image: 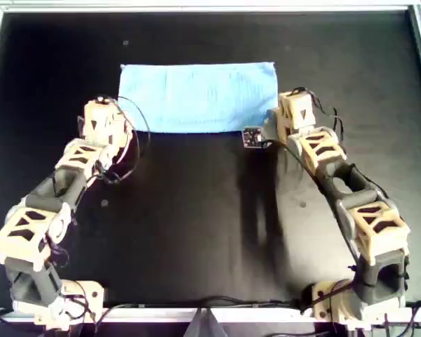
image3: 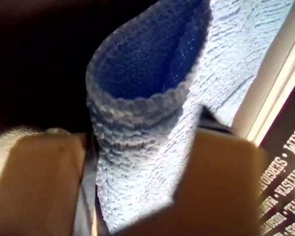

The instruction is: Fold a cloth

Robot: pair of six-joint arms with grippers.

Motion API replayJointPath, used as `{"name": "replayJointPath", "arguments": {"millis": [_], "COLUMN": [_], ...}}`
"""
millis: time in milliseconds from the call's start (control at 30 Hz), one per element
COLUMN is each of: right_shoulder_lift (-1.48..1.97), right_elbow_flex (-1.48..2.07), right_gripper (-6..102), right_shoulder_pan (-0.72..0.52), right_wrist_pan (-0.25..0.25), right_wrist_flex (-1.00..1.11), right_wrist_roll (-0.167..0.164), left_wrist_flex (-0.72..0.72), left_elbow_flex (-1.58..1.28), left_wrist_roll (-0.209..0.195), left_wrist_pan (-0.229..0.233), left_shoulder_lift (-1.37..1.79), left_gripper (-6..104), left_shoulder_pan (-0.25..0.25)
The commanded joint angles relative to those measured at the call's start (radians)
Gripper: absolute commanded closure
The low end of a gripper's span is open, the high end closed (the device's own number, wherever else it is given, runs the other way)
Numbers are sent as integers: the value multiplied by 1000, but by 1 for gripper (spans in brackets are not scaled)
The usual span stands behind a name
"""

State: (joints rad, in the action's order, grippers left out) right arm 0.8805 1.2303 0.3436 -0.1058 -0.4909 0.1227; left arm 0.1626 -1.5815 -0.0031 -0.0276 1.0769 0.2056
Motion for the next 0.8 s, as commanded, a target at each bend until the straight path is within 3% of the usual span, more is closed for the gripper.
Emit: {"name": "replayJointPath", "arguments": {"millis": [0, 200, 333, 767], "right_shoulder_lift": [9, -91, -91, 91], "right_elbow_flex": [-115, -261, -255, -91], "right_gripper": [75, 94, 97, 97], "right_shoulder_pan": [2, 2, 2, -5], "right_wrist_pan": [8, 8, 8, 6], "right_wrist_flex": [11, 11, 11, -11], "right_wrist_roll": [5, 5, 5, 5], "left_wrist_flex": [-2, -3, -3, 15], "left_elbow_flex": [28, 28, 28, -14], "left_wrist_roll": [3, -12, -14, -6], "left_wrist_pan": [-9, -11, -11, -9], "left_shoulder_lift": [5, 18, 20, 118], "left_gripper": [61, 85, 98, 99], "left_shoulder_pan": [21, 21, 21, 21]}}
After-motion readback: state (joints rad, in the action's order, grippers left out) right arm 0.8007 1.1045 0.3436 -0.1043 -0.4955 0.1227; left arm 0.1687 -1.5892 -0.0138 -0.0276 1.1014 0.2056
